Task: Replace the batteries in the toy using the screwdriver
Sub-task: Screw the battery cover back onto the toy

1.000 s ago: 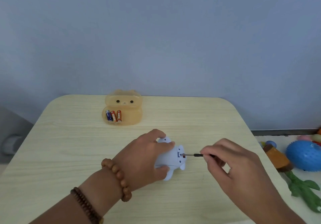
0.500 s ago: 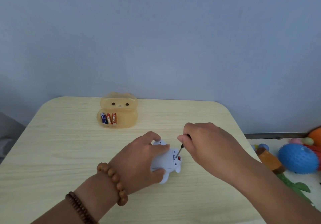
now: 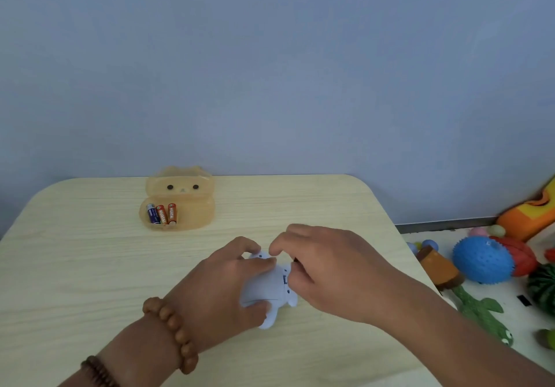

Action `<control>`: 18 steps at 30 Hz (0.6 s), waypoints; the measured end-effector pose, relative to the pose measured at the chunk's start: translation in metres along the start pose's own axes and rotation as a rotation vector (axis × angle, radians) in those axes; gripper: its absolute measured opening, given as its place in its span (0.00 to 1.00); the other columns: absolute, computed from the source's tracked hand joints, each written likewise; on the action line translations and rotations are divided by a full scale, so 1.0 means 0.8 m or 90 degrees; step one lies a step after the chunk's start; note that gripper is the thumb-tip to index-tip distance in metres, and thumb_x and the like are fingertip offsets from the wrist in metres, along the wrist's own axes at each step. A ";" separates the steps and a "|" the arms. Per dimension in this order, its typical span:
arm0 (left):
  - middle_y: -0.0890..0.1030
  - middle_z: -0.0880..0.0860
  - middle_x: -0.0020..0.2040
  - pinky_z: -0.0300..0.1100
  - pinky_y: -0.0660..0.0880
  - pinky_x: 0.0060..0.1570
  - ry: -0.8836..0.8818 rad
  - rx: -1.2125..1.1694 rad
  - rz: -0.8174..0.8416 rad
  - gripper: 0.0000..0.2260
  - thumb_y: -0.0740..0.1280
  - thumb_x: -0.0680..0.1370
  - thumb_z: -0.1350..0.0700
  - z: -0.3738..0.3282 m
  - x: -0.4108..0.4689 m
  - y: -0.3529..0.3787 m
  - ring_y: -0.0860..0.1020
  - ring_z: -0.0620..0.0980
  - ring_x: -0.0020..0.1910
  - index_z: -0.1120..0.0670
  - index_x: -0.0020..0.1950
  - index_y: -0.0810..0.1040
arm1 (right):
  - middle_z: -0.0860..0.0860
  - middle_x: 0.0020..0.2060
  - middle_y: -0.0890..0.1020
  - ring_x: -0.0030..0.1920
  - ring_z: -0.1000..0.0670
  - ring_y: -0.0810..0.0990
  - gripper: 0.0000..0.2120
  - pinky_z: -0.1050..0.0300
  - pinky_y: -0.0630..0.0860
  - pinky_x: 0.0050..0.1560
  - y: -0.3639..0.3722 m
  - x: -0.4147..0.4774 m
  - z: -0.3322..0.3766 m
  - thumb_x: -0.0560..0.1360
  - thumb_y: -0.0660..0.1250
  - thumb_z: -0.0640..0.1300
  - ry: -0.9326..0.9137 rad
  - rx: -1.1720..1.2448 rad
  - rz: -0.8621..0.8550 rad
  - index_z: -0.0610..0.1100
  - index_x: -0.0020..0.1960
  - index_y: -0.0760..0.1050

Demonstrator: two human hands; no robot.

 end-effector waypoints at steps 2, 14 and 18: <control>0.62 0.34 0.64 0.34 0.73 0.51 0.000 0.002 0.007 0.23 0.65 0.70 0.41 -0.002 0.000 -0.001 0.74 0.38 0.52 0.37 0.65 0.71 | 0.56 0.50 0.80 0.47 0.51 0.79 0.13 0.53 0.75 0.44 0.005 0.000 0.002 0.82 0.54 0.54 0.005 -0.029 -0.006 0.55 0.61 0.73; 0.60 0.34 0.66 0.36 0.73 0.56 0.017 -0.005 0.002 0.27 0.64 0.70 0.40 0.003 -0.001 0.001 0.71 0.37 0.58 0.39 0.70 0.69 | 0.60 0.54 0.72 0.50 0.56 0.70 0.30 0.57 0.74 0.51 0.006 0.008 -0.014 0.81 0.61 0.39 0.017 0.037 0.074 0.56 0.78 0.57; 0.60 0.34 0.66 0.34 0.73 0.55 0.017 -0.011 0.003 0.27 0.65 0.70 0.40 0.003 -0.002 0.002 0.72 0.37 0.58 0.39 0.69 0.69 | 0.58 0.58 0.74 0.51 0.54 0.72 0.30 0.56 0.73 0.49 0.002 0.003 -0.005 0.82 0.59 0.51 -0.009 -0.006 0.054 0.58 0.79 0.49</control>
Point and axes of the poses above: each hand's wrist, its own x-axis towards the middle knuckle, its own y-axis out of the palm, z = x × y, the point moved 3 cm from there along x, towards the middle knuckle
